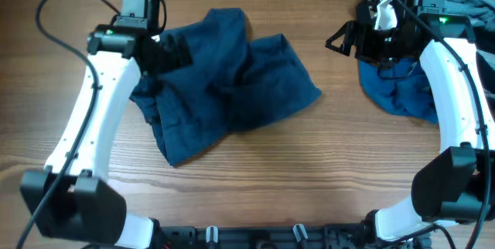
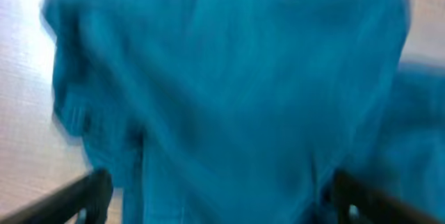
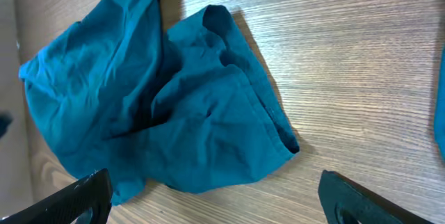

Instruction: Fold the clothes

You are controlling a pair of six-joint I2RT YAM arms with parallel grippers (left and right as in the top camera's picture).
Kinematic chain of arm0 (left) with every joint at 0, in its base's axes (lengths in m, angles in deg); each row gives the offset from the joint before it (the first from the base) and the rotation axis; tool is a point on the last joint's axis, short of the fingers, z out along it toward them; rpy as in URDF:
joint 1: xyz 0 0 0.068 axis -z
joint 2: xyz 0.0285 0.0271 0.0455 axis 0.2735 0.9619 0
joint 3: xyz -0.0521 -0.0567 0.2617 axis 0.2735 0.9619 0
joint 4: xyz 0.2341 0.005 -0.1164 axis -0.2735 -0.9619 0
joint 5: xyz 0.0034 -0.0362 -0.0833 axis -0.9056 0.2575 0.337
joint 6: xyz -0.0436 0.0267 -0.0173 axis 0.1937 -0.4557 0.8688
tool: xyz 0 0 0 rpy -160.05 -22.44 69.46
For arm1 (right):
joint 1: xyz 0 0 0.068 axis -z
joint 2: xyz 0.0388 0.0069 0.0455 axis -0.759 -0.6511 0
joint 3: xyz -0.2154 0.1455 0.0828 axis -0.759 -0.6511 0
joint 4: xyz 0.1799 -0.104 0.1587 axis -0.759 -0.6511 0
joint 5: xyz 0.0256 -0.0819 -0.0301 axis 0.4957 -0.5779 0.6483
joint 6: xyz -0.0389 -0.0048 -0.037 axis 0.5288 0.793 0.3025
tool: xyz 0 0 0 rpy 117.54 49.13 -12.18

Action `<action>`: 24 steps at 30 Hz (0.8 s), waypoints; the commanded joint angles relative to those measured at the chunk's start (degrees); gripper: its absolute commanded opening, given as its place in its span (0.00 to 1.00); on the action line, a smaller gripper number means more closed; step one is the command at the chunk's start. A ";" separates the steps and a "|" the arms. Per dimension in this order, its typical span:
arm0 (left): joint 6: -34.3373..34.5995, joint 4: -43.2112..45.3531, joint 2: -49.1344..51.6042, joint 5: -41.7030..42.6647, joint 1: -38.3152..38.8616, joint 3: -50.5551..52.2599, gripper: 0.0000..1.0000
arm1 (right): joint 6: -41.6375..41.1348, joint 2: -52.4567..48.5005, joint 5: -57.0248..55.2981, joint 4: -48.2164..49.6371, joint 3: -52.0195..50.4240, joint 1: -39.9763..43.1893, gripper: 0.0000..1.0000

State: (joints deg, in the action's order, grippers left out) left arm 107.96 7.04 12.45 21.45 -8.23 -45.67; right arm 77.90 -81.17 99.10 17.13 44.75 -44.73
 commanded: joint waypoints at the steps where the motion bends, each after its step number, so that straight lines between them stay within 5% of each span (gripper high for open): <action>1: 0.50 -8.59 -6.95 7.80 0.26 -5.73 1.00 | 1.49 -0.50 -0.59 0.22 -0.59 -0.20 0.96; 9: 16.48 -19.93 -14.36 3.91 8.37 0.35 0.98 | 2.27 -0.50 -0.55 2.25 -0.59 -0.20 1.00; 17: 37.18 -9.22 -19.02 -0.07 23.17 24.41 0.96 | 3.74 -0.50 -0.52 2.32 -0.59 -0.20 0.99; 24: 40.94 -2.16 -21.81 -3.10 25.38 36.41 0.91 | 3.76 -0.50 -0.02 2.43 -0.59 -0.28 1.00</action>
State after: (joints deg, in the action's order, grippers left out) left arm 145.27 2.41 -8.38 20.95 16.75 -13.76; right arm 80.31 -81.17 99.12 19.35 44.71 -44.73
